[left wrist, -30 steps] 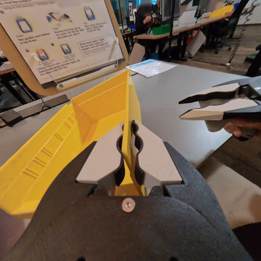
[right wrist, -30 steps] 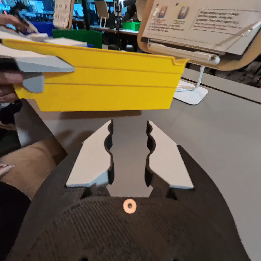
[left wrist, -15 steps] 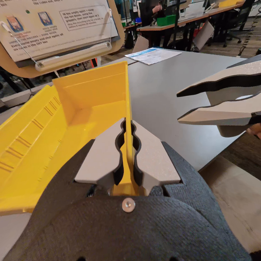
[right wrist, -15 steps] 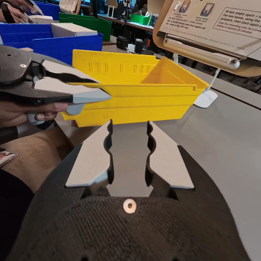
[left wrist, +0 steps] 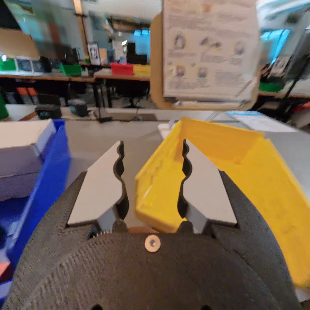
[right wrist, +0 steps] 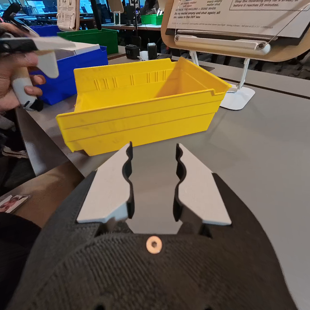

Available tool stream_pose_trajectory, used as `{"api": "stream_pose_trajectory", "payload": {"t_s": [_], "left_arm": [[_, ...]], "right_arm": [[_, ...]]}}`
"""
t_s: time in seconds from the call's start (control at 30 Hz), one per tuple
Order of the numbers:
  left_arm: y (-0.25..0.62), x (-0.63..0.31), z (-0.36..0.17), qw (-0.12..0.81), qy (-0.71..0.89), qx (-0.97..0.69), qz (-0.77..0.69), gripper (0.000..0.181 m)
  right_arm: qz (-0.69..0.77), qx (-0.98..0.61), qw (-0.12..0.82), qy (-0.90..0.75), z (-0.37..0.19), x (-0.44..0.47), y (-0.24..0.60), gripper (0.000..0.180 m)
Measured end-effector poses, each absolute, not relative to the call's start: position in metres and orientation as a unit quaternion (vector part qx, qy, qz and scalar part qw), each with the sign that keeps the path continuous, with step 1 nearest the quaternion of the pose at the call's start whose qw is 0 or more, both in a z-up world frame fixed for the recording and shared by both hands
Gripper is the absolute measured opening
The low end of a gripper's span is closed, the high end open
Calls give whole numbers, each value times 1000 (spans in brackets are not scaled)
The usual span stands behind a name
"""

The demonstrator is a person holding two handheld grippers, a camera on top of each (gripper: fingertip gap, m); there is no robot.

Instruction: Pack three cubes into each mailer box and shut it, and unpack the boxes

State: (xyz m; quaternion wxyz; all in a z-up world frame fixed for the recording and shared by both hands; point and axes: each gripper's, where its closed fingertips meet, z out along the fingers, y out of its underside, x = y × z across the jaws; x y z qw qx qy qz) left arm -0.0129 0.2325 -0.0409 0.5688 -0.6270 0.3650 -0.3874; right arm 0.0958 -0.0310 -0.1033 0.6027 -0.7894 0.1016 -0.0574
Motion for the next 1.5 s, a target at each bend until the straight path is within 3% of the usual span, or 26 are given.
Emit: {"api": "stream_pose_trajectory", "payload": {"t_s": [0.1, 0.13, 0.27, 0.37, 0.63, 0.73, 0.93, 0.97, 1.03, 1.07, 1.17, 1.23, 1.5], "left_arm": [[248, -8, -92, 495, 419, -681, -339, 88], [251, -5, -104, 490, 430, -689, -317, 86], [271, 5, -103, 591, 447, -643, -195, 72], [262, 14, -108, 581, 464, -638, -198, 45], [213, 15, -105, 515, 497, -628, -305, 10], [173, 25, -106, 489, 542, -592, -342, 15], [88, 40, -106, 425, 612, -518, -420, 31], [76, 40, -106, 408, 617, -515, -434, 34], [56, 40, -105, 382, 624, -505, -456, 39], [49, 40, -104, 376, 626, -500, -466, 41], [17, 36, -98, 340, 642, -455, -515, 49], [5, 35, -93, 338, 641, -441, -530, 65], [32, 37, -98, 360, 612, -484, -512, 59]], "right_arm": [[-61, -794, 598, 94, -105, 93, -28, 51], [-64, -795, 597, 90, -105, 91, -26, 51], [-71, -797, 595, 78, -102, 82, -24, 53], [-31, -782, 620, 59, -92, 58, -18, 61], [-25, -797, 602, 29, -99, 24, -6, 89], [-61, -814, 573, 75, -113, 54, -14, 91], [-90, -797, 567, 189, -113, 123, -49, 62], [-93, -793, 566, 207, -113, 135, -57, 52], [-103, -790, 557, 232, -114, 160, -76, 11], [-93, -793, 558, 227, -114, 167, -82, 7], [-88, -786, 557, 254, -114, 194, -102, 3], [-122, -782, 549, 267, -113, 213, -118, 1], [-146, -740, 555, 351, -110, 272, -194, 4]]}}
